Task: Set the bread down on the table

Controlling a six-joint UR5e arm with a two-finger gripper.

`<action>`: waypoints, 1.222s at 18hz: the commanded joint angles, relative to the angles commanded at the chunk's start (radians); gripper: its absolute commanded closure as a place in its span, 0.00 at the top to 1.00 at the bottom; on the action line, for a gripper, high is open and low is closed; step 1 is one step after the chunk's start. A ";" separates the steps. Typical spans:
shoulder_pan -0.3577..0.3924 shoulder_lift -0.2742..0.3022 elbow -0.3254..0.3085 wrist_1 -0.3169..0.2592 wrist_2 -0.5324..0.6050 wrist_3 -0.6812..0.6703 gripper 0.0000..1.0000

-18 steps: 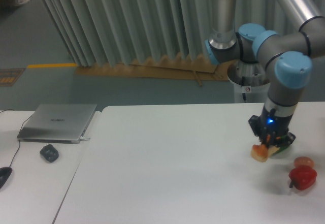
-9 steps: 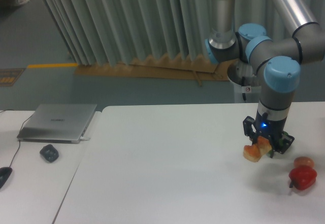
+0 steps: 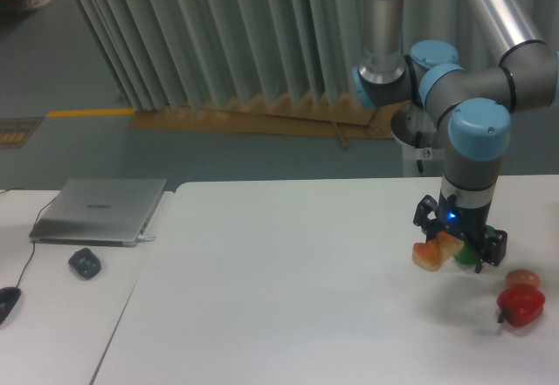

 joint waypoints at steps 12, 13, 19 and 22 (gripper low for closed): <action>0.003 0.008 0.017 0.008 0.025 0.005 1.00; 0.005 0.012 0.026 0.008 0.049 0.018 1.00; 0.009 -0.002 0.035 0.046 0.138 0.218 1.00; 0.017 0.011 0.031 0.041 0.137 0.224 1.00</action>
